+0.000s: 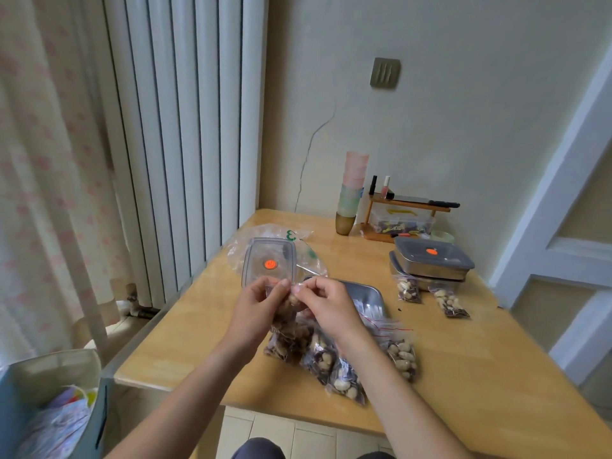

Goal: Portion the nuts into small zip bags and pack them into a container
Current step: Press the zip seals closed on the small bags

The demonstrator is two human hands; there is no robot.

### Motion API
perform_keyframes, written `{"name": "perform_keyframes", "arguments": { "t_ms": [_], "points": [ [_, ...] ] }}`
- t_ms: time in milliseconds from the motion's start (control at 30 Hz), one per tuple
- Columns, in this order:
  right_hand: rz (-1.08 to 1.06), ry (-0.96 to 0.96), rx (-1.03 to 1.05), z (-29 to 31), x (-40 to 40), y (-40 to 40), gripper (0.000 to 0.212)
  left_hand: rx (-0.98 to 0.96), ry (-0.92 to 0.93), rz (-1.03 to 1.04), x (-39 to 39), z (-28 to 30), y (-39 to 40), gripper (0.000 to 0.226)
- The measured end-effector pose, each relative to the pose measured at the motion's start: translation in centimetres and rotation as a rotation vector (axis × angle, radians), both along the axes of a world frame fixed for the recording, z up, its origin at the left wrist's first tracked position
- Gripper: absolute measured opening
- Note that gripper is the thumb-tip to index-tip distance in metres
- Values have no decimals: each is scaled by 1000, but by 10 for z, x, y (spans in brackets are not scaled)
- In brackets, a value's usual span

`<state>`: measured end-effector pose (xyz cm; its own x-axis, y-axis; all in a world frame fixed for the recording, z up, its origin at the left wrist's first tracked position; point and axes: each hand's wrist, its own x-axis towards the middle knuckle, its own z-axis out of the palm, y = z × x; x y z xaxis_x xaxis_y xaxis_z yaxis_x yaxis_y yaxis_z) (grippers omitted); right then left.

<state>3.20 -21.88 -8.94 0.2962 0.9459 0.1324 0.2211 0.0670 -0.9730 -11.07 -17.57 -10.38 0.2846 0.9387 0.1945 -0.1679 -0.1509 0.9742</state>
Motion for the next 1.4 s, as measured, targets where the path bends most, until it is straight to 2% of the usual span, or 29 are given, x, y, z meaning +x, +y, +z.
{"name": "perform_keyframes", "arguments": {
  "t_ms": [100, 200, 300, 400, 700, 867, 900, 1000, 1200, 1400],
  "points": [
    [-16, -34, -21, -2, -3, 3, 10, 52, 114, -41, -8, -9, 7, 19],
    [-24, -117, -24, -4, -7, 5, 10, 80, 149, -8, -12, -12, 11, 19],
    [-66, -287, 15, -3, -11, 5, 15, 103, 169, 63, -16, -15, 13, 30],
    [-92, -370, 67, -3, -13, 3, 21, 94, 149, 102, -20, -14, 14, 41],
    [-97, -397, 124, -7, -15, 3, 24, 56, 100, 140, -19, -5, 8, 41],
    [-118, -384, 141, -13, -20, 6, 24, 4, 64, 51, -18, -8, 9, 54],
    [-127, -375, 134, -14, -20, 8, 23, -6, 65, 24, -18, -8, 10, 51],
    [-167, -345, 114, -15, -18, 9, 20, -1, 39, 0, -18, -11, 13, 23],
    [-67, -221, 74, -11, -17, 7, 16, 51, 13, -4, -18, -9, 13, 15],
    [-82, -351, 110, -11, -14, 8, 19, 42, 36, -28, -17, -11, 11, 14]
  ]
}}
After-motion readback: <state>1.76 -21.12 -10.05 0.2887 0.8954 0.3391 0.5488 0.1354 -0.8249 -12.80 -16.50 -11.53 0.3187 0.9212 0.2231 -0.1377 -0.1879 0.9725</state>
